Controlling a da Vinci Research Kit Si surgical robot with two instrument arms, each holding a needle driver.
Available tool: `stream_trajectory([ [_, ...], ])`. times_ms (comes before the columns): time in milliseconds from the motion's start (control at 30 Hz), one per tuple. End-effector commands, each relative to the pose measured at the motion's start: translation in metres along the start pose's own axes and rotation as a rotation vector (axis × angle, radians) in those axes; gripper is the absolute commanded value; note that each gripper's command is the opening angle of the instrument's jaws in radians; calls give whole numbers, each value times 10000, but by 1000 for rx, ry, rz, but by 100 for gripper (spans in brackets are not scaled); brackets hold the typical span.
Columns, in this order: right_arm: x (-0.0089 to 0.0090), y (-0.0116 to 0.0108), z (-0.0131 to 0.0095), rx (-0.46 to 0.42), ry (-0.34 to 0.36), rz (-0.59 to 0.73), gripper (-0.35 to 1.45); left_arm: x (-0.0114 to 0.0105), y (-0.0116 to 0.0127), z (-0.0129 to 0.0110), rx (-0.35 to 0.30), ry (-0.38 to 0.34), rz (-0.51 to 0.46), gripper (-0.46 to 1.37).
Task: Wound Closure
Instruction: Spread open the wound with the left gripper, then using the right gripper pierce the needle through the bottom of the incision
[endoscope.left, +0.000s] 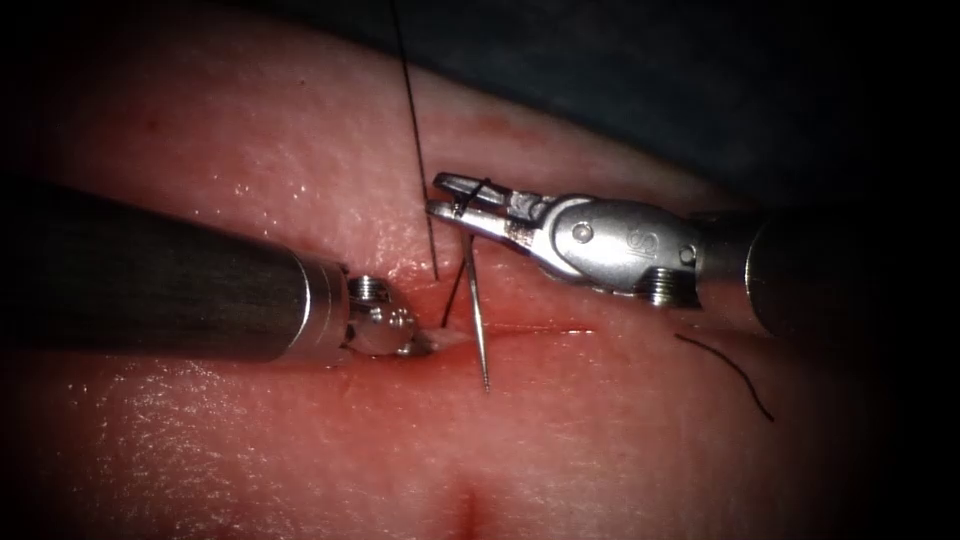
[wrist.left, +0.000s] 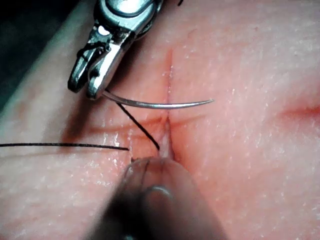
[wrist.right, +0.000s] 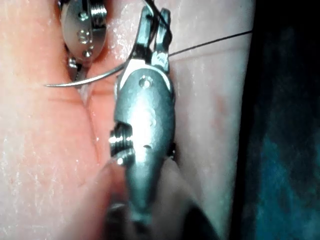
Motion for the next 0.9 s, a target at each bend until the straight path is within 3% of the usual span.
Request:
stream_trajectory([
  [33,-1,2,1,-8,3,-10,-35,0,0,0,1,0,-2,19],
  [67,-2,2,2,-11,5,-17,-35,0,0,0,1,0,-2,26],
  [133,-7,-1,8,-31,23,-37,-35,1,0,0,1,0,-2,60],
  [200,-10,-4,13,-43,35,-44,-35,2,0,0,1,0,-9,83],
  [300,-8,-7,19,-51,39,-79,-35,4,-1,0,1,0,-9,93],
  [567,1,-4,21,-73,62,-195,-35,4,-3,-3,-2,-2,-15,88],
  [733,-6,-13,19,-85,81,-289,-35,6,-5,-8,-6,19,-17,61],
  [900,-10,-17,19,-104,99,-345,-35,6,-5,-8,-5,22,-23,60],
])
